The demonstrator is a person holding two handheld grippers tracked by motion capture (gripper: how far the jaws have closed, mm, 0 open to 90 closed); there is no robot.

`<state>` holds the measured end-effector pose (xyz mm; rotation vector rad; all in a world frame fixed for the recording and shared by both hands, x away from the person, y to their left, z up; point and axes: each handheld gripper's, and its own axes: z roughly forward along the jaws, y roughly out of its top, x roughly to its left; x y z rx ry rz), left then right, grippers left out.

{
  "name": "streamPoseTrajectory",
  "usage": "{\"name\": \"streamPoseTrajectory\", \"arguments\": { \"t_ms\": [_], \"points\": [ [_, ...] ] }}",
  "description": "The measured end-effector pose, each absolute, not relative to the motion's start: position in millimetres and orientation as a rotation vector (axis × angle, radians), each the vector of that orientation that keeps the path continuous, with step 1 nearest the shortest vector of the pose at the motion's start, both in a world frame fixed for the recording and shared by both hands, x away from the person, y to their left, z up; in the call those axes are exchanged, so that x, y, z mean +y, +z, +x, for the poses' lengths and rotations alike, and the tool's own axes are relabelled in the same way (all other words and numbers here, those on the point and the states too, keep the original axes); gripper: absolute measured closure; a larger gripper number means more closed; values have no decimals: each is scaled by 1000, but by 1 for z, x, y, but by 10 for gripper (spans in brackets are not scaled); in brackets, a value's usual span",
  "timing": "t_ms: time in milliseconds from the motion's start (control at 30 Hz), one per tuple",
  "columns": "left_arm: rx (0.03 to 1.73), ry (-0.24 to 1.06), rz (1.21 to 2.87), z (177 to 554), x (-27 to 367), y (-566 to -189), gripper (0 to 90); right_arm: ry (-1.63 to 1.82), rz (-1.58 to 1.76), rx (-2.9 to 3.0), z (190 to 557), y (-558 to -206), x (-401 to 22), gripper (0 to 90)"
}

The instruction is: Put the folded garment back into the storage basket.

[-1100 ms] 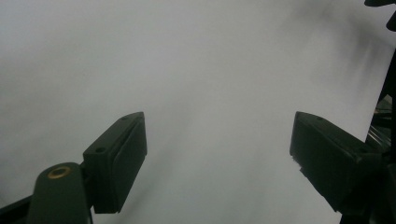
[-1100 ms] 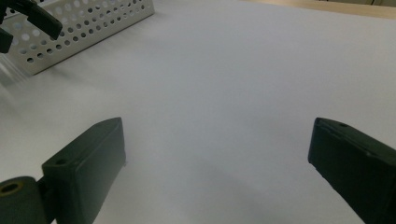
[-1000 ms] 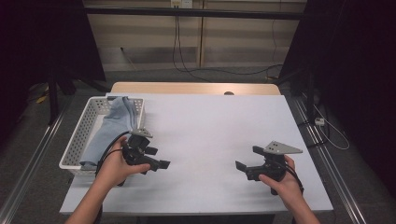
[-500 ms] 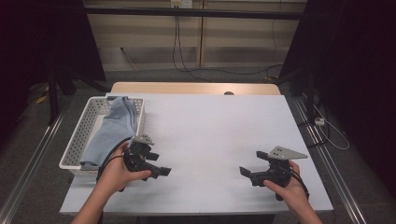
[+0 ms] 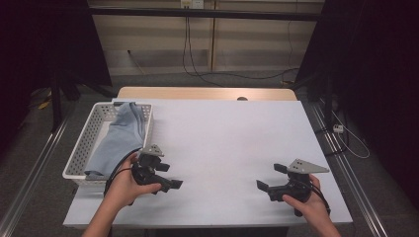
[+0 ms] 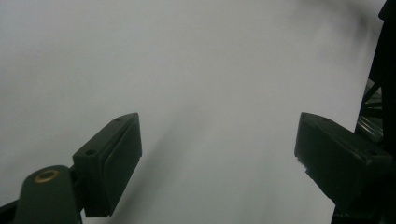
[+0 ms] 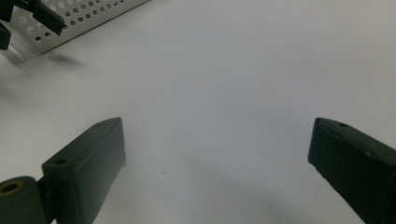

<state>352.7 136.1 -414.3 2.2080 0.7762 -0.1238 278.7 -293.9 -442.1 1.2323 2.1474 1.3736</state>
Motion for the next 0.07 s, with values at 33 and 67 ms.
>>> {"name": "streamPoseTrajectory", "arguments": {
  "t_ms": [33,67],
  "points": [
    [775,-133,2209,353,135,-415,143,1378,1230,2147,278,-442,-295,40],
    [775,-133,2209,353,135,-415,142,1376,1231,2146,278,-442,-295,40]
  ]
}}
